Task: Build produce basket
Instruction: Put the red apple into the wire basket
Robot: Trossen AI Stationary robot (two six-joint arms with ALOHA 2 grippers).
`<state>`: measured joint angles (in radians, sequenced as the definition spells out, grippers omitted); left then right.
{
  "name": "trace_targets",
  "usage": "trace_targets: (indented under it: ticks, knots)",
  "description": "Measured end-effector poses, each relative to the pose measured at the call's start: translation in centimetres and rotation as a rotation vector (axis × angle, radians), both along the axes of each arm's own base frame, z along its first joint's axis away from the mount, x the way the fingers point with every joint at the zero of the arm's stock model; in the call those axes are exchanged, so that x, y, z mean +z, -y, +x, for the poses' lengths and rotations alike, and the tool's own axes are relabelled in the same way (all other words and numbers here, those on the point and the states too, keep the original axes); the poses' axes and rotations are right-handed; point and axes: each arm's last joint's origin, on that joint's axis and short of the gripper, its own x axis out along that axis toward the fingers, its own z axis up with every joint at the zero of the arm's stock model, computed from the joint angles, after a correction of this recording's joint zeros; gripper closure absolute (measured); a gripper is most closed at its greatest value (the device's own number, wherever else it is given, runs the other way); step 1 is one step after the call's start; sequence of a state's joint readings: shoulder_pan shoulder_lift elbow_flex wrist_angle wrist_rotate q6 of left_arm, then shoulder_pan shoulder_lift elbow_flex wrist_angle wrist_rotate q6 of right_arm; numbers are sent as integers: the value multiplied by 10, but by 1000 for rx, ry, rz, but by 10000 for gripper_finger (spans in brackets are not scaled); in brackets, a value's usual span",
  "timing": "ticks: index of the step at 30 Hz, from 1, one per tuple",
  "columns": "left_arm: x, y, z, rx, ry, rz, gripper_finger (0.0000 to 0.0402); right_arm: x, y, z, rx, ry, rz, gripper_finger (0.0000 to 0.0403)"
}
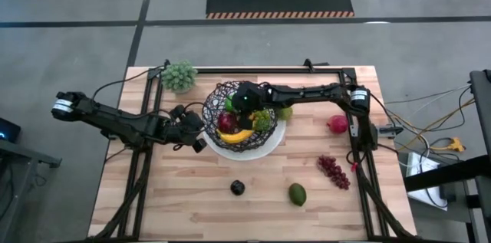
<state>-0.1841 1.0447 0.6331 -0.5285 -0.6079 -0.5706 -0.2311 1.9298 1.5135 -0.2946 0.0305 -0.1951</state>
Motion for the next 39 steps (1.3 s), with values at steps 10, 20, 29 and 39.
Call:
trace_targets:
  ticks: [10,20,29,39]
  knots:
    - [0,0,0,-2,-3,3,400,-7,3,8,89,75,87,394]
    - [0,0,0,-3,-4,4,400,-3,-6,11,176,121,189,394]
    - [0,-1,0,23,3,41,400,0,-41,20,274,158,143,394]
    - [3,-2,3,54,54,64,400,0,-58,22,311,148,87,394]
